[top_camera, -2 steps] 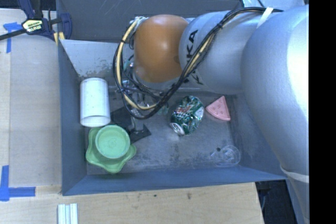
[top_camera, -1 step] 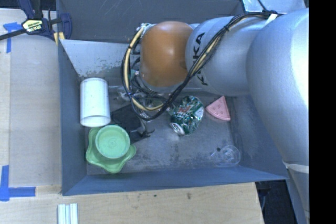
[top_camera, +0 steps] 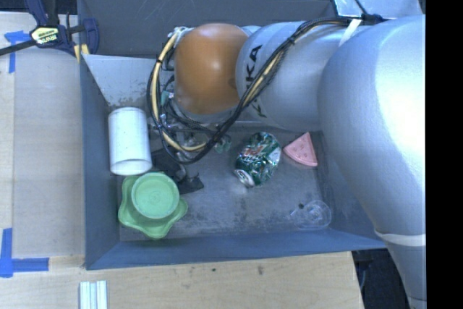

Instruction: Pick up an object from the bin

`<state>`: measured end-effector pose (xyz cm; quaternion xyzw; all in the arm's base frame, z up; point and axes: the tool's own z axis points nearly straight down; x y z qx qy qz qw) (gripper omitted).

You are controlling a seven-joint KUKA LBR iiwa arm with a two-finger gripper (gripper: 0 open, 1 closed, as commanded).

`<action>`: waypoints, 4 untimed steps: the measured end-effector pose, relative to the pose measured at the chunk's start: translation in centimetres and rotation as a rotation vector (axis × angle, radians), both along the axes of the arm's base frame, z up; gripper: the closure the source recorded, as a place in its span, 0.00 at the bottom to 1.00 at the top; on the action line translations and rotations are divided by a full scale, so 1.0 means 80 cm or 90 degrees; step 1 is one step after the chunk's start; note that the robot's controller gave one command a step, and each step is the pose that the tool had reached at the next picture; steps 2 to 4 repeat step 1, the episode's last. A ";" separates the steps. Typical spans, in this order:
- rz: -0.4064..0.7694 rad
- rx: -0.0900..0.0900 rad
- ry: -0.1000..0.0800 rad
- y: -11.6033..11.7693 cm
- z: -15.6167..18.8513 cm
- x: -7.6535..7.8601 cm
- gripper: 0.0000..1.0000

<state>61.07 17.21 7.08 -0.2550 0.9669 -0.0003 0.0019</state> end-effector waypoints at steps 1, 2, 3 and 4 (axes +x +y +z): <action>0.199 -0.003 -0.003 0.012 0.002 0.000 1.00; 0.199 -0.003 -0.003 0.012 0.002 0.000 1.00; 0.199 -0.003 -0.003 0.012 0.002 0.000 1.00; 0.199 -0.003 -0.003 0.012 0.002 0.000 1.00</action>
Offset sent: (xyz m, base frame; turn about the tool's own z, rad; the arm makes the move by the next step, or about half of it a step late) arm 0.0000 0.0000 0.0000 0.0000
